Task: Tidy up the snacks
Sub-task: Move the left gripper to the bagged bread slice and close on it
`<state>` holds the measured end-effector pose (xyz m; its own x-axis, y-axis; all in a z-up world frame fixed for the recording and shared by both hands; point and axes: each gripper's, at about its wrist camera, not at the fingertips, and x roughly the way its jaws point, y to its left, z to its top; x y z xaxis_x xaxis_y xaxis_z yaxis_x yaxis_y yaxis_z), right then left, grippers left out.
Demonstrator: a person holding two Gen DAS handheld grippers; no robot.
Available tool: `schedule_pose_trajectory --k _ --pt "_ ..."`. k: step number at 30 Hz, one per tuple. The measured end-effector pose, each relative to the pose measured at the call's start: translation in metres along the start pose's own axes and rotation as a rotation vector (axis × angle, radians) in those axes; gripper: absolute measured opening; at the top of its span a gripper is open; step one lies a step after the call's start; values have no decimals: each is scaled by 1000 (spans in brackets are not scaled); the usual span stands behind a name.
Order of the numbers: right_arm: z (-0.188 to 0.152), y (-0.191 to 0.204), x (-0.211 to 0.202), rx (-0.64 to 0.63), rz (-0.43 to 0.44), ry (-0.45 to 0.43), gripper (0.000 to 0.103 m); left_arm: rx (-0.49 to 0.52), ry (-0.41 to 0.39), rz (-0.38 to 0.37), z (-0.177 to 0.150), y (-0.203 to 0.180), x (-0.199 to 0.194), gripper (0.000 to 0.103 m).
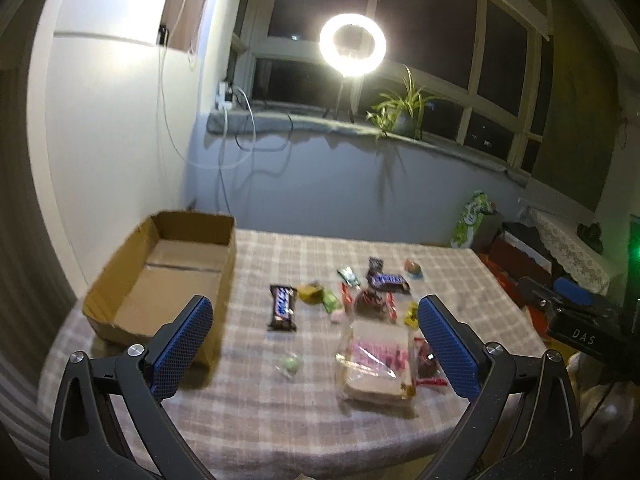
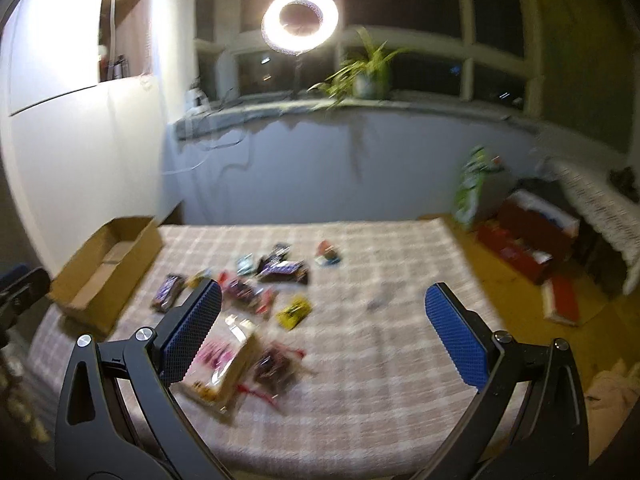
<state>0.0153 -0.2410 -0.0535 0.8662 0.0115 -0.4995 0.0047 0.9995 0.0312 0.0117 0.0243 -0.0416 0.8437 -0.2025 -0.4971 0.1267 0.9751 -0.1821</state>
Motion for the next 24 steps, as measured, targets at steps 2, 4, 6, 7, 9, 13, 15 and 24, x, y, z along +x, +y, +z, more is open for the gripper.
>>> schedule_pose_trajectory --k 2,4,6,7,9,13,15,24 --pt "-4 -5 7 19 51 38 103 -13 28 -33 -4 1 4 98" --pt "-7 -9 16 39 117 83 99 -23 58 -57 -8 1 8 96" --pt "-9 -11 24 58 162 125 93 -22 86 -76 -13 -1 13 92" --pt "-11 -8 29 58 181 140 93 -24 102 -85 -16 -2 15 91" --pt "-13 -5 35 58 203 168 93 -38 137 -114 -23 -3 21 87" --pt "-18 -1 49 63 269 249 93 -83 229 -177 -41 -5 35 79" --pt "-17 2 54 49 306 278 93 -100 275 -201 -50 -9 42 76" --pt "-8 16 119 23 510 479 93 -227 470 -271 -86 -20 81 69"
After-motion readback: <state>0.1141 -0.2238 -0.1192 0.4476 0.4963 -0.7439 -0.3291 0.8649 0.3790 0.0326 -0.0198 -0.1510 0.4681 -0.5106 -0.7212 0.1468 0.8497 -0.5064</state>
